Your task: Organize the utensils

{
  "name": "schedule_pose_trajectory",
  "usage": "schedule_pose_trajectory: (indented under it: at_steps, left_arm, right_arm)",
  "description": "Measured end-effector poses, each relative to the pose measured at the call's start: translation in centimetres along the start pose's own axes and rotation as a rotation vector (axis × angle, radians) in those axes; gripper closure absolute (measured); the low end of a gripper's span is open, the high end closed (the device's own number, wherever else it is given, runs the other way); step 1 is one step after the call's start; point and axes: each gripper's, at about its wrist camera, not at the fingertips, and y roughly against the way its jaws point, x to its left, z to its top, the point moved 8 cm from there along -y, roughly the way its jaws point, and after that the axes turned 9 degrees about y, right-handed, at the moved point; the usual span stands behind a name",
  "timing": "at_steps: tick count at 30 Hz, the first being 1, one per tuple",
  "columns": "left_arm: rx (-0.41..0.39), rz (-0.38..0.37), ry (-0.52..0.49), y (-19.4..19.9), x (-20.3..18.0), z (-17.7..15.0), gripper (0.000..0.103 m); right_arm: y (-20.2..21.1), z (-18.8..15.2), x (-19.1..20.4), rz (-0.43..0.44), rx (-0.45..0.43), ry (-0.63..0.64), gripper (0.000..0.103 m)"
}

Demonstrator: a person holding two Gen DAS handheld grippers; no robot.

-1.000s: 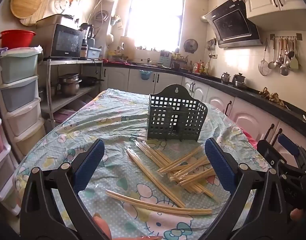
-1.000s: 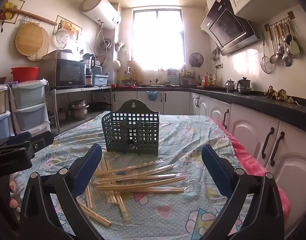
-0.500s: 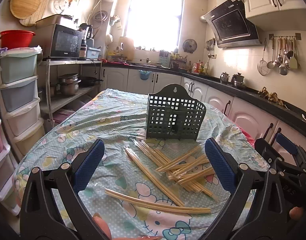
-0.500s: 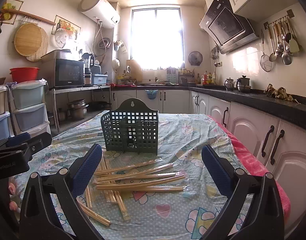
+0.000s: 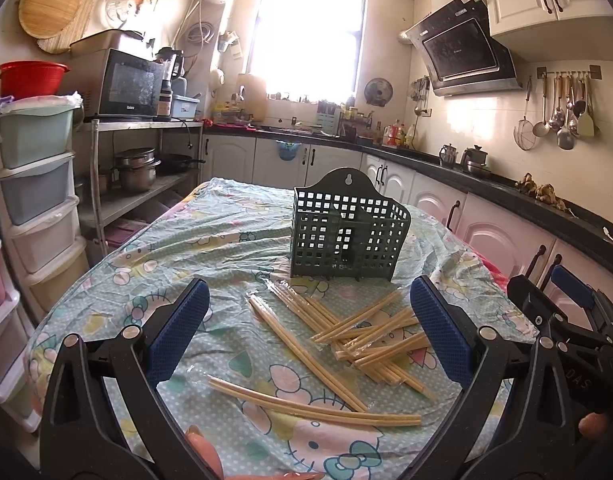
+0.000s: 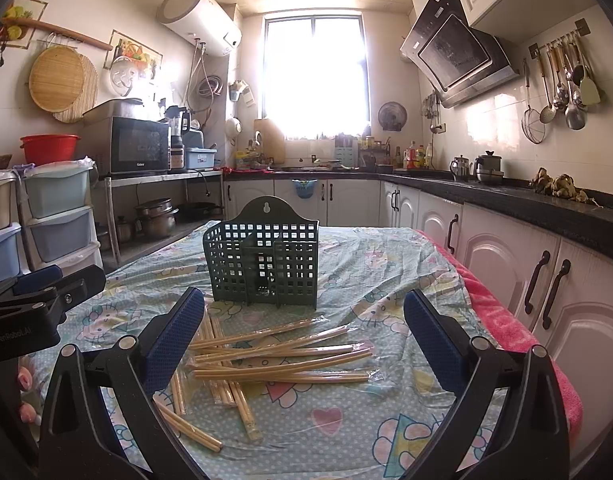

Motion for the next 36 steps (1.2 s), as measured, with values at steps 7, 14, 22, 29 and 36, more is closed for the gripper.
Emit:
schedule_pose_trajectory:
  at_steps: [7,14,22,29,36]
  left_arm:
    - [0.000,-0.002,-0.002,0.1,-0.3,-0.1,0.010]
    - [-0.001,-0.003,-0.002,0.1,-0.3,-0.1,0.010]
    - [0.001,-0.001,-0.001,0.1,-0.3,-0.2,0.010]
    - [0.014,-0.001,0.017,0.1,-0.4,-0.4,0.010]
    - [0.070,0.028,0.054,-0.7,1.5,0.0,0.010]
  right_arm:
    - [0.0,0.0,0.0,0.000,0.000,0.000,0.006]
    - [0.0,0.0,0.0,0.000,0.001,0.000,0.006]
    - [-0.5,-0.3,0.0,0.007,0.005,0.003,0.006]
    - [-1.1,-0.6,0.2,0.025,0.045,0.001,0.006]
    - [-2.2,-0.3,1.1,0.084,0.094,0.015,0.006]
